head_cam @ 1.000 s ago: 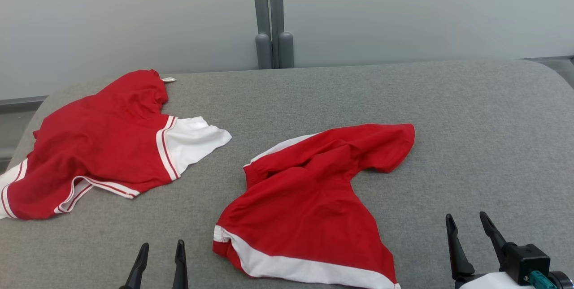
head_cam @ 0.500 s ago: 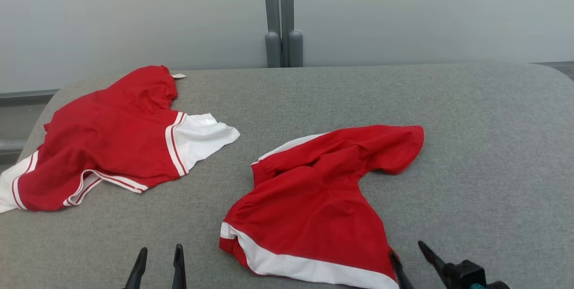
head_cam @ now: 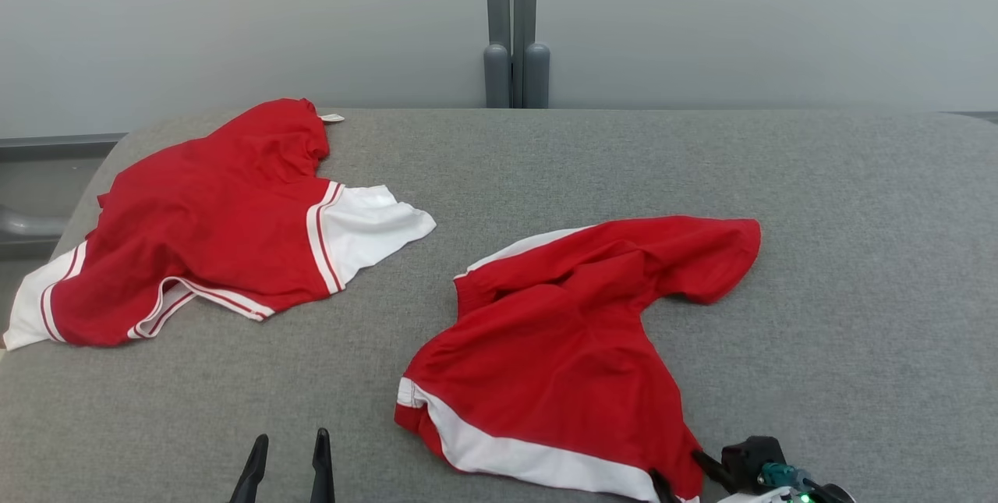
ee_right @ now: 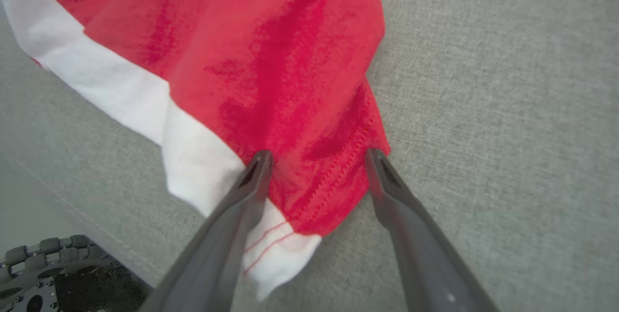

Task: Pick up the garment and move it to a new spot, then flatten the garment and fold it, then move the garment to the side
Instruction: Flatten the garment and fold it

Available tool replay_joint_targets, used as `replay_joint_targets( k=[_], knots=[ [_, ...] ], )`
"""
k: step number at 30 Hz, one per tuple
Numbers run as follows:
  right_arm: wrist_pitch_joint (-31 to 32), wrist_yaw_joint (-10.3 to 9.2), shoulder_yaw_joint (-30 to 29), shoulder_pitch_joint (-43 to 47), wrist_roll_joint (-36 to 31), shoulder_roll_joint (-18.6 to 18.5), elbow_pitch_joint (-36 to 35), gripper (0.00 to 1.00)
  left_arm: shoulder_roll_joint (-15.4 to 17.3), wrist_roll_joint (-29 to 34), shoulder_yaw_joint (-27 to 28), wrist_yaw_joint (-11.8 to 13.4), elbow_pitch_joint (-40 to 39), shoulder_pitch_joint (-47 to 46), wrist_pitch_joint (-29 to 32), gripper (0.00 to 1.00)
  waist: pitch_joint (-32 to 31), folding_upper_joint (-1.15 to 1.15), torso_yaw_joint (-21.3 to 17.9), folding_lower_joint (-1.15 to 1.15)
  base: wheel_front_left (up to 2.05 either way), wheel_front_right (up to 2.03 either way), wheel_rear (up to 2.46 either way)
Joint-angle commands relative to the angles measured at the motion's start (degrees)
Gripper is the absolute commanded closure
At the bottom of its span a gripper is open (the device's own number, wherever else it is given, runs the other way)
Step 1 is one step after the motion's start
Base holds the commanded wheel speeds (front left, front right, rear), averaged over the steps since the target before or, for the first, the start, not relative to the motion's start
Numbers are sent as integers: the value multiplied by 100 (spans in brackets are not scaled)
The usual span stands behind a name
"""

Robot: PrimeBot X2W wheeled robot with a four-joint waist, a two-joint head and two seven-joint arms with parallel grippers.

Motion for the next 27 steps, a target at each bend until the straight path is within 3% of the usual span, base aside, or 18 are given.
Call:
replay_joint_targets(
  k=[1, 2, 3, 8, 16, 22, 27],
  knots=[
    [21, -11, -73, -86, -8, -26, 128, 67, 7, -39, -3, 47, -7, -31, -2, 0, 20, 0, 21, 0, 0, 0, 0],
    [4, -11, -152, -136, -42, -24, 180, 98, 7, -55, -5, 62, -13, -28, -2, 0, 26, 0, 27, 0, 0, 0, 0],
    [-5, -11, -199, -177, -74, -25, 207, 100, 7, -57, -11, 59, -15, -24, -2, 0, 29, 0, 30, 0, 0, 0, 0],
    [-103, -10, -701, -482, -273, -125, 80, 100, 7, -137, -2, 106, -47, -10, -2, 0, 37, 0, -15, 0, 0, 0, 0],
    [343, -10, -926, -1031, -343, -763, -324, 100, 7, -304, -85, 146, -30, -125, -3, 0, 85, 0, -171, 0, 0, 0, 0],
    [639, -10, -827, -1454, -410, -1137, 54, 100, 8, -383, -225, 147, 31, -233, -3, 0, 138, 0, -227, 0, 0, 0, 0],
    [686, -10, -688, -1643, -332, -1172, 560, 100, 8, -401, -263, 131, 69, -282, -3, 0, 169, 0, -223, 0, 0, 0, 0]
  ],
)
